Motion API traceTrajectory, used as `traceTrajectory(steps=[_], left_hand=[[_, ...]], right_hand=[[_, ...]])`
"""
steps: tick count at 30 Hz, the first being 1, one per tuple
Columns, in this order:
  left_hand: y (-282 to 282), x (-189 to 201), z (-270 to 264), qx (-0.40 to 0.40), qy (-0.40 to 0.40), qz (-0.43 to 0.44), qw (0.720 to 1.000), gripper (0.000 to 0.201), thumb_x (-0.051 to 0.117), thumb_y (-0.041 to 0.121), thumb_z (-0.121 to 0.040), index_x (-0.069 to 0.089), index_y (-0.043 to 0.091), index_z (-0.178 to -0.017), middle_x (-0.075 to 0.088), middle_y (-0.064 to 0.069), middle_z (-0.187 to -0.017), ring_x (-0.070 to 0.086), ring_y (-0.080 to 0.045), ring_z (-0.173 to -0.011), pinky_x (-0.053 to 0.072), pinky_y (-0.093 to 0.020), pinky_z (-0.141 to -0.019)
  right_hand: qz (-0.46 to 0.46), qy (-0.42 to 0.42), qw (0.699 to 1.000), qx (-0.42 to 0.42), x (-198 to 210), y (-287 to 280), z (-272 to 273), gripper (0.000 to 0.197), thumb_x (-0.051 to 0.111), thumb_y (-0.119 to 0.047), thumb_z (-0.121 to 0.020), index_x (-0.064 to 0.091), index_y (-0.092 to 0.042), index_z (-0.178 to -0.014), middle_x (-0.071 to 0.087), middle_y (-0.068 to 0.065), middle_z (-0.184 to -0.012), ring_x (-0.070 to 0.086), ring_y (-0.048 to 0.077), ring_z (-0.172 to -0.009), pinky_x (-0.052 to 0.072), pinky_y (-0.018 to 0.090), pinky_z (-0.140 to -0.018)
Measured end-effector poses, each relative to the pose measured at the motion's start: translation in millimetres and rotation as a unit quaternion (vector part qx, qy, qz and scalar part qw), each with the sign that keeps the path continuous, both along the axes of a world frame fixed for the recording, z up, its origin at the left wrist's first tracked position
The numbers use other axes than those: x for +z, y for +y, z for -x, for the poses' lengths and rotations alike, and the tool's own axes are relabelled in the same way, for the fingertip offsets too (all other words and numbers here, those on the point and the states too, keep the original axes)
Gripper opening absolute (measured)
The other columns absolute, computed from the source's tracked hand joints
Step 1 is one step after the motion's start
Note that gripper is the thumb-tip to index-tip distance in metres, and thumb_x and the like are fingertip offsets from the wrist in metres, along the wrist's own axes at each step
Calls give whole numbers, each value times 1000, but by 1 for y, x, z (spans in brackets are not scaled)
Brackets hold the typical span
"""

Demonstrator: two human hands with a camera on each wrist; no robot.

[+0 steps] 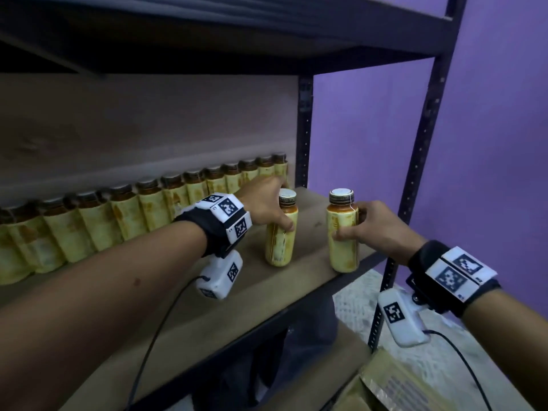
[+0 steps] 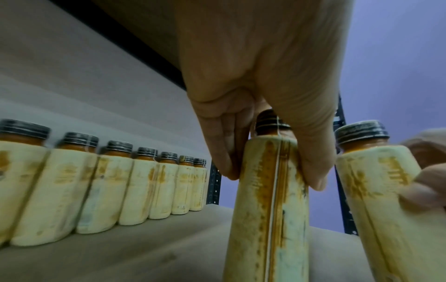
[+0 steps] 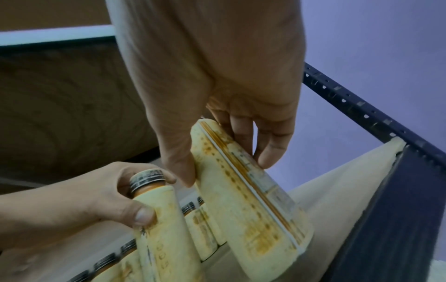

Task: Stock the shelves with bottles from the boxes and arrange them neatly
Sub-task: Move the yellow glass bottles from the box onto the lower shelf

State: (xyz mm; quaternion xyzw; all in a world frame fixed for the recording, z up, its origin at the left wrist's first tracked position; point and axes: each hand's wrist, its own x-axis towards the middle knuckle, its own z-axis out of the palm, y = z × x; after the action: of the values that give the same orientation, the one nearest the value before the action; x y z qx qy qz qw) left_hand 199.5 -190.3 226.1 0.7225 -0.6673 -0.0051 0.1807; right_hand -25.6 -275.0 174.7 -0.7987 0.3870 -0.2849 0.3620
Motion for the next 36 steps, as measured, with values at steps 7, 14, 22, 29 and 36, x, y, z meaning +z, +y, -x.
traceTrajectory(steps=[7, 14, 22, 29, 36], left_hand=[[-135, 3, -35, 0, -40, 29, 999, 48, 86, 46, -56, 65, 17, -88, 68, 1, -85, 64, -19, -77, 54, -32, -64], [-268, 7, -74, 46, -76, 55, 995, 58, 80, 58, -55, 61, 19, -93, 66, 0, -89, 63, -22, -78, 57, -39, -73], [-334, -15, -112, 117, -148, 49, 981, 60, 75, 67, -58, 47, 22, -86, 58, 0, -84, 52, -23, -75, 43, -36, -72], [-336, -11, -105, 140, -211, 22, 967, 61, 83, 53, -57, 53, 17, -95, 55, -4, -87, 54, -31, -94, 43, -41, -68], [-295, 16, -117, 138, -205, 57, 967, 42, 72, 31, -78, 59, 13, -114, 61, -10, -116, 59, -30, -106, 47, -36, -83]], right_hand=[[3, 9, 998, -67, 4, -113, -45, 22, 85, -14, -70, 68, -10, -83, 68, 3, -79, 64, 19, -78, 54, 33, -66], [67, 52, 990, -113, 6, -226, -117, 30, 80, -24, -76, 67, 0, -88, 65, 15, -86, 63, 29, -83, 54, 40, -75], [60, 63, 987, -133, 0, -284, -169, 40, 90, -27, -64, 65, -3, -85, 66, 11, -81, 70, 28, -79, 62, 44, -73], [71, 67, 986, -132, -5, -294, -191, 45, 89, -35, -66, 62, -6, -88, 63, 7, -79, 61, 21, -65, 50, 30, -55], [46, 45, 989, -132, -10, -278, -197, 46, 81, -38, -79, 60, -3, -100, 63, 13, -94, 61, 27, -85, 50, 35, -68]])
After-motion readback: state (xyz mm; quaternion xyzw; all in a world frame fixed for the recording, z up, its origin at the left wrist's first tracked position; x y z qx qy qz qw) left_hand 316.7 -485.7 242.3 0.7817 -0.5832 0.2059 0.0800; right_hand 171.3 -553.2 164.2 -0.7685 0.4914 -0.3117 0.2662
